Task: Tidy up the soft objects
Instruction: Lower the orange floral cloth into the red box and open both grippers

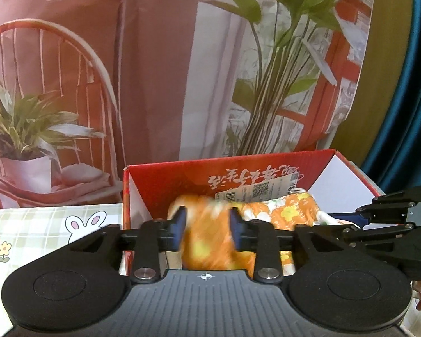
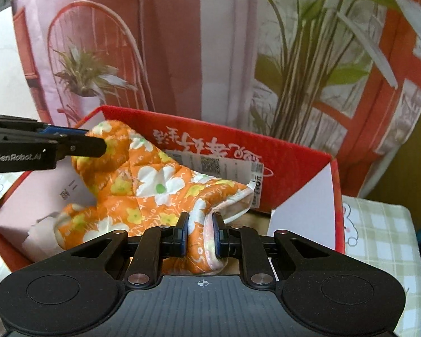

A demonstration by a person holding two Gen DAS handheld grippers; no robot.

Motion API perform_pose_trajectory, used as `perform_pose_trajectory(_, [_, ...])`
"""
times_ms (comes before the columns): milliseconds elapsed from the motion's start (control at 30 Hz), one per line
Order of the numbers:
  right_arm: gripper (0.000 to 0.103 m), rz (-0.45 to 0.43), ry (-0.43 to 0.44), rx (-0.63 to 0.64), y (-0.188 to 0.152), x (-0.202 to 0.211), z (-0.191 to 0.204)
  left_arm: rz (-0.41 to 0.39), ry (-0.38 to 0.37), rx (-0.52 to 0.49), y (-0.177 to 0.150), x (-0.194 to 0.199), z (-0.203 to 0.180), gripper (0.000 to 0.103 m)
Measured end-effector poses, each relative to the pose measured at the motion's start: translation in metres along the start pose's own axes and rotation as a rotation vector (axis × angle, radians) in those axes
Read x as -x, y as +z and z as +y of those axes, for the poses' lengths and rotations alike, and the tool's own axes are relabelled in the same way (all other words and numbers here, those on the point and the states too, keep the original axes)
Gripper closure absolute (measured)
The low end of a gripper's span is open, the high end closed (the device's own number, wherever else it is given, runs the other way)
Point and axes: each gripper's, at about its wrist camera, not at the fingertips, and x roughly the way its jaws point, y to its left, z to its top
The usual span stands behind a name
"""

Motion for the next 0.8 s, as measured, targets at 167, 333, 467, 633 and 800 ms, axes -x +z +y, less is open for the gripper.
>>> perform_pose_trajectory(167, [0.088, 0.018, -0.016, -0.036, -0.004, -0.007, -0.004, 0.004, -0.004, 0.001, -0.001, 0.0, 0.0, 0.056])
perform_pose_trajectory(333, [0.088, 0.038, -0.051, -0.009, -0.002, -0.011, 0.001, 0.004, 0.004, 0.007, -0.003, 0.004, -0.001, 0.045])
perform_pose_trajectory(467, [0.082, 0.045, -0.077, 0.003, -0.003, -0.011, 0.004, -0.006, 0.008, 0.005, -0.003, 0.01, -0.002, 0.03])
perform_pose_trajectory(633, [0.068, 0.022, -0.09, -0.017, -0.003, -0.004, 0.003, 0.001, 0.009, 0.003, -0.004, 0.021, -0.004, 0.011])
perform_pose_trajectory(800, [0.037, -0.041, -0.035, -0.042, -0.007, 0.019, 0.004, 0.013, 0.04, 0.017, -0.011, 0.037, -0.003, 0.004])
